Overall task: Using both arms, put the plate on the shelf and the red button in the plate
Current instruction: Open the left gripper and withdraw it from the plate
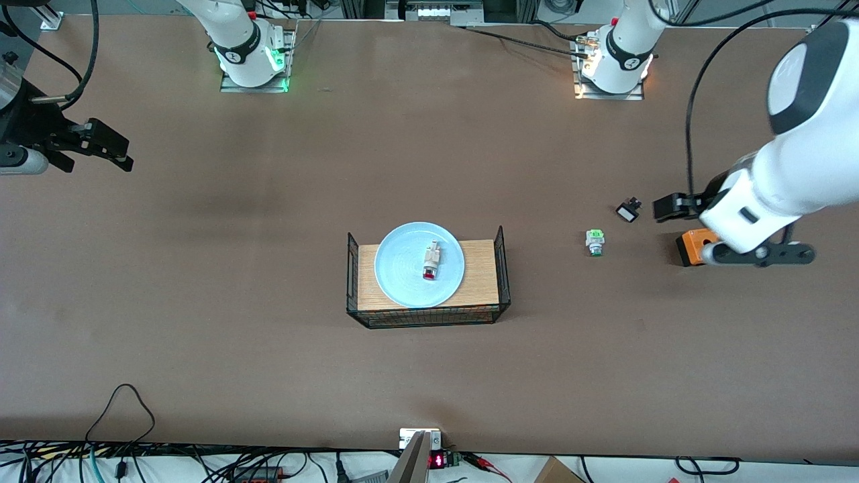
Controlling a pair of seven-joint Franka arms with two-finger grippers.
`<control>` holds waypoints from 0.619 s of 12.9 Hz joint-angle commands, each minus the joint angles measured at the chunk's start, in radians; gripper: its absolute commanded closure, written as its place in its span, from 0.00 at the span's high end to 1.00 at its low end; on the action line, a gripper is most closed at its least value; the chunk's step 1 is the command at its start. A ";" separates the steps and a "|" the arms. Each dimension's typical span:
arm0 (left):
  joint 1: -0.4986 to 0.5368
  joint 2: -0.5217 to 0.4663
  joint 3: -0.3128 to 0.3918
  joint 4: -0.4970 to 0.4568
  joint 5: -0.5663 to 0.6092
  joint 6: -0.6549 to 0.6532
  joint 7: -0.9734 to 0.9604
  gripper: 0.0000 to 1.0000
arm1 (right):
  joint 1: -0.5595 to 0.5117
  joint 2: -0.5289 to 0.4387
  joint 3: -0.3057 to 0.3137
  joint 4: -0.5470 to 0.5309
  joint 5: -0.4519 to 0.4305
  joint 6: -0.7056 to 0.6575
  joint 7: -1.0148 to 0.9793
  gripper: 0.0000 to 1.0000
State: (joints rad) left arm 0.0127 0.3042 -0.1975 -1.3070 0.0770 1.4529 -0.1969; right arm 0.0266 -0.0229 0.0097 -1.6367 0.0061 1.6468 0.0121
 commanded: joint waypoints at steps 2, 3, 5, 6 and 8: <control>-0.020 -0.288 0.102 -0.380 -0.005 0.180 0.155 1.00 | -0.008 0.003 -0.007 0.020 -0.008 -0.025 -0.050 1.00; -0.028 -0.322 0.127 -0.417 -0.005 0.208 0.155 1.00 | -0.008 0.003 -0.007 0.020 -0.008 -0.024 -0.050 1.00; -0.069 -0.368 0.154 -0.455 -0.013 0.208 0.157 1.00 | -0.008 0.003 -0.007 0.020 -0.008 -0.025 -0.050 1.00; -0.091 -0.369 0.183 -0.453 -0.020 0.208 0.159 1.00 | -0.008 0.003 -0.007 0.020 -0.008 -0.025 -0.050 1.00; -0.076 -0.367 0.187 -0.452 -0.058 0.201 0.162 1.00 | -0.008 0.003 -0.007 0.018 -0.009 -0.025 -0.050 1.00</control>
State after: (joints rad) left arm -0.0511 -0.0401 -0.0370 -1.7269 0.0503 1.6356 -0.0556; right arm 0.0216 -0.0227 0.0026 -1.6356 0.0052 1.6421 -0.0200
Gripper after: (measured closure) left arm 0.000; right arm 0.000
